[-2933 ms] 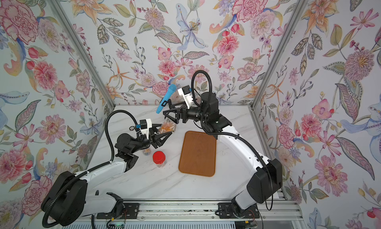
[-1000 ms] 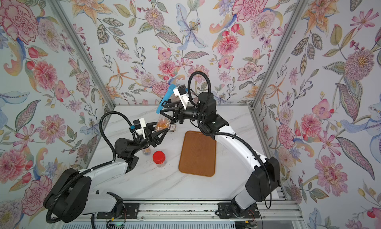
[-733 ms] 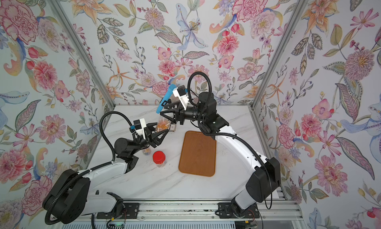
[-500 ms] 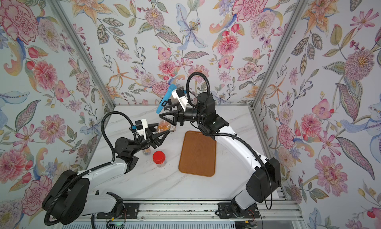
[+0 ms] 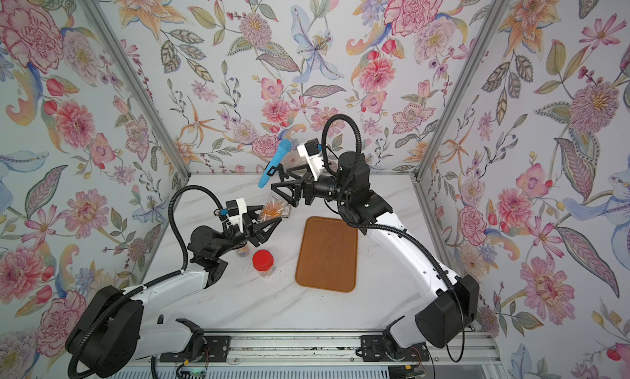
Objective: Pour the candies out of the jar
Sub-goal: Unscrew the lid from the jar.
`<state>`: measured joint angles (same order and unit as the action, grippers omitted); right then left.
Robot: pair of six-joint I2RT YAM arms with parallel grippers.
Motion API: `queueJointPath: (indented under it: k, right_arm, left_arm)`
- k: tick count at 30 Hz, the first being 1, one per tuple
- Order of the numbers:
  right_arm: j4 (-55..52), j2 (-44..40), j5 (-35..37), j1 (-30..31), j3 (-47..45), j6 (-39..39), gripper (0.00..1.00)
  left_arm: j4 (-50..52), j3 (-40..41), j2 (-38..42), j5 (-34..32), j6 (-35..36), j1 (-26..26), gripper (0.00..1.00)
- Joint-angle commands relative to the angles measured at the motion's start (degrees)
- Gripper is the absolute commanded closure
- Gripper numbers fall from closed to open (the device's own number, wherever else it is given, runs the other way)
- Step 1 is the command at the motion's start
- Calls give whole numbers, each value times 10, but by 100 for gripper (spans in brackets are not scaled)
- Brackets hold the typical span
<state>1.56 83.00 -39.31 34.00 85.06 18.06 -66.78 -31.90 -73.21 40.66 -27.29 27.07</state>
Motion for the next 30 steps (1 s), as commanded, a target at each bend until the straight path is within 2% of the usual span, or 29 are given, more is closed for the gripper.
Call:
queueJointPath:
  k: [1, 4, 10, 16, 22, 30]
  right_arm:
    - [-44, -11, 105, 5, 11, 33, 0]
    - [-68, -3, 165, 20, 19, 69, 0]
    - [-81, 10, 242, 76, 25, 87, 2]
    - [-63, 26, 249, 90, 34, 102, 5]
    - [-47, 35, 247, 92, 34, 118, 15]
    - [-40, 50, 238, 96, 41, 120, 22]
  left_arm:
    - [17, -5, 29, -34, 45, 3, 100]
    - [50, 0, 46, -68, 73, 4, 100]
    - [107, 8, 75, -139, 128, 11, 100]
    - [128, 13, 89, -165, 152, 20, 100]
    - [130, 15, 94, -170, 158, 24, 100]
    - [134, 14, 95, -171, 162, 24, 100]
